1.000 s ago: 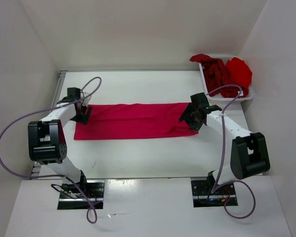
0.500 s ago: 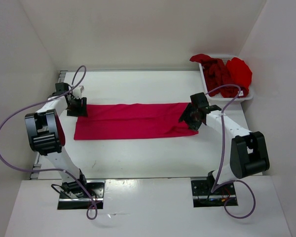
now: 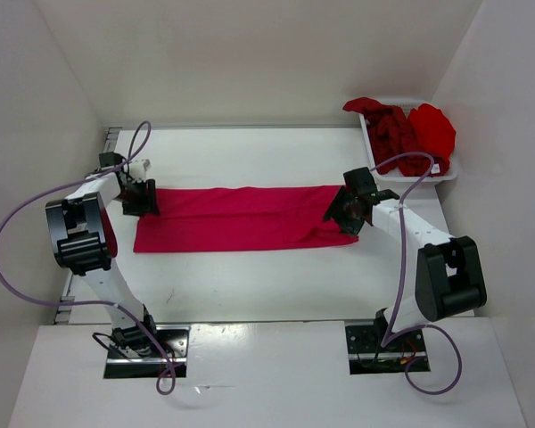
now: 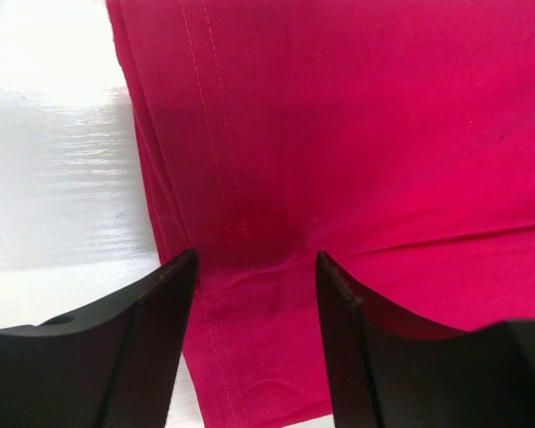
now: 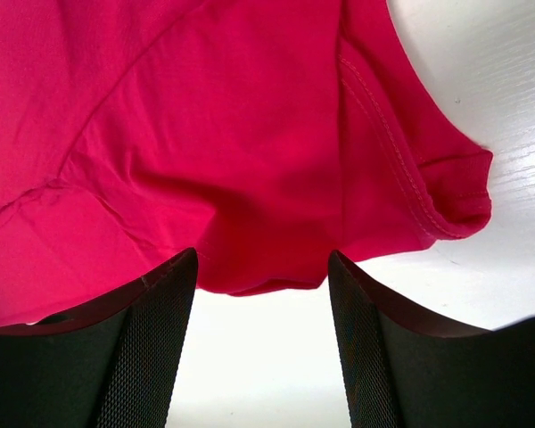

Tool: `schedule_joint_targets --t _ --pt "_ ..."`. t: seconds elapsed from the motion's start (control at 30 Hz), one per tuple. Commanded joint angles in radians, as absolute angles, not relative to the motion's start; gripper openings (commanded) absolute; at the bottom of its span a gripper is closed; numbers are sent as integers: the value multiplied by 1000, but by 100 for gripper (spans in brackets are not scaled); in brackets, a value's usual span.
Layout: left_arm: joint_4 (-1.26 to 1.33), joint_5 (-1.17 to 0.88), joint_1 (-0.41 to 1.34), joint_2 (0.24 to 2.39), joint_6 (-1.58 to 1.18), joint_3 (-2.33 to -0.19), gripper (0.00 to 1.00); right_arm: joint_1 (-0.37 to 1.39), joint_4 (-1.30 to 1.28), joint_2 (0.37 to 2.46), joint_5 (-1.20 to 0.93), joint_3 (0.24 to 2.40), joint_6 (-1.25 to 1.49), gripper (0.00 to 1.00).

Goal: Fold and stack the t-shirts
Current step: Fold the other side of the tshirt into a rectangle

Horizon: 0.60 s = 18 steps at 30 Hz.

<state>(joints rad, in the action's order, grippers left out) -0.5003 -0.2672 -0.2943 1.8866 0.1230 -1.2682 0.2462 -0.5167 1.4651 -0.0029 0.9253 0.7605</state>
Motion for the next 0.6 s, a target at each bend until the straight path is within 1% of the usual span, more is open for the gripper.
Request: schedule_joint_targets --t 0.0,0.03,0.07,0.2,0.27,0.33,0.47,0.57 --pt "-515 -304 -301 1904 104 -1279 61 252 -503 1470 15 933 746 65" --pt "-515 -304 -301 1904 104 -1279 61 252 -503 1470 15 933 746 65" --pt "-515 -304 -301 1913 104 -1279 59 252 -503 1470 15 933 746 65" --pt "-537 -244 -301 1913 104 -1289 58 252 -512 1460 15 933 746 65" --pt "-528 -215 -301 1892 114 -1289 62 252 -512 1442 25 933 746 65" --pt "-528 -189 -301 1878 123 -1278 64 252 -512 1442 25 933 746 65" --pt "-528 -212 -301 1887 123 -1278 64 252 -512 1442 25 933 736 65" --pt "-538 -238 -301 1897 123 -1278 59 252 -521 1442 25 933 736 64"
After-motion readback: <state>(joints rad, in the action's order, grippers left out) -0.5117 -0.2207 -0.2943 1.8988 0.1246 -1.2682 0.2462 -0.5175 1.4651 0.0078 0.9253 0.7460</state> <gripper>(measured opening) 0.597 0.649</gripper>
